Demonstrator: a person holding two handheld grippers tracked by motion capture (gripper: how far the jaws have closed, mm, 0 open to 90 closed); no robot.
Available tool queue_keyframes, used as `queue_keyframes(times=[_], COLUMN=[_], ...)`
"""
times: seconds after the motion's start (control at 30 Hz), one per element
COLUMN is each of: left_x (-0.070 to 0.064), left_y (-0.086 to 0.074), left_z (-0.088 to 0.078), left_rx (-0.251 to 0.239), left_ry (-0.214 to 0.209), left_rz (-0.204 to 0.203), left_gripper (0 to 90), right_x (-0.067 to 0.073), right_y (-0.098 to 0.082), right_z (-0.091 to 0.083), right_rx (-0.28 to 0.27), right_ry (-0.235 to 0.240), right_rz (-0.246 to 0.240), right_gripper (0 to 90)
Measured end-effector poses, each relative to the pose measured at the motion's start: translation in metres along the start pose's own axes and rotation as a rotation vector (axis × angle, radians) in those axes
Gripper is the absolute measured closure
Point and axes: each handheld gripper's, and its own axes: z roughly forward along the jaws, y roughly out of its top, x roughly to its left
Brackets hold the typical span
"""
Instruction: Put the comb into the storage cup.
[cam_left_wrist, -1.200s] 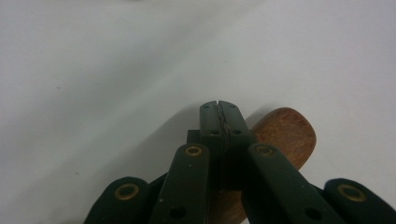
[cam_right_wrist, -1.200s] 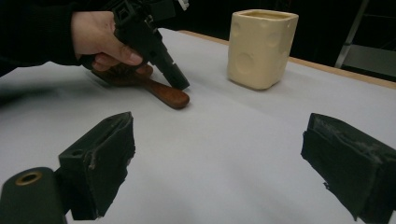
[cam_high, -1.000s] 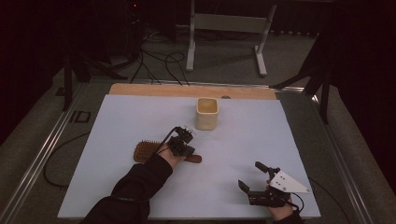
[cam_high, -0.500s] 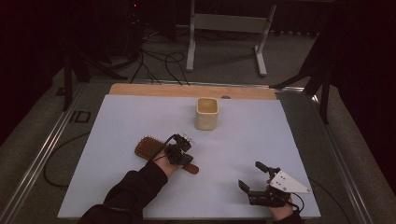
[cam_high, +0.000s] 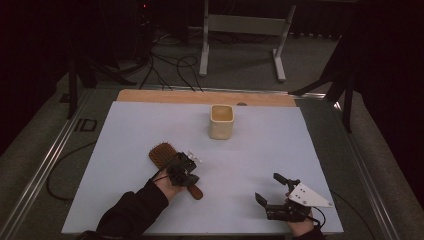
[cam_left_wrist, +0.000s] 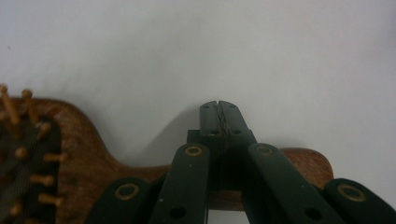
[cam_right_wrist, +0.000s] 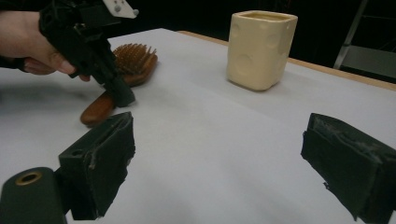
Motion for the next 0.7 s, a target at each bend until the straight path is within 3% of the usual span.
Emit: queue_keyframes(times=[0.47,0.7], left_x=[0.004,0.014], left_y=[-0.026,-0.041], left_z=[-0.017,-0.028], left_rx=[0.039,0.068], left_ry=[0.012,0.030], left_rz=[-0.004,-0.023], left_gripper=[90.0,90.0], right_x=[0.000,0.000], right_y=[0.000,0.001], right_z=[0.000,0.000], right_rx=[0.000,-0.001], right_ry=[-0.002,-0.001], right_rz=[0.003,0.002], right_gripper=[9.2,9.2])
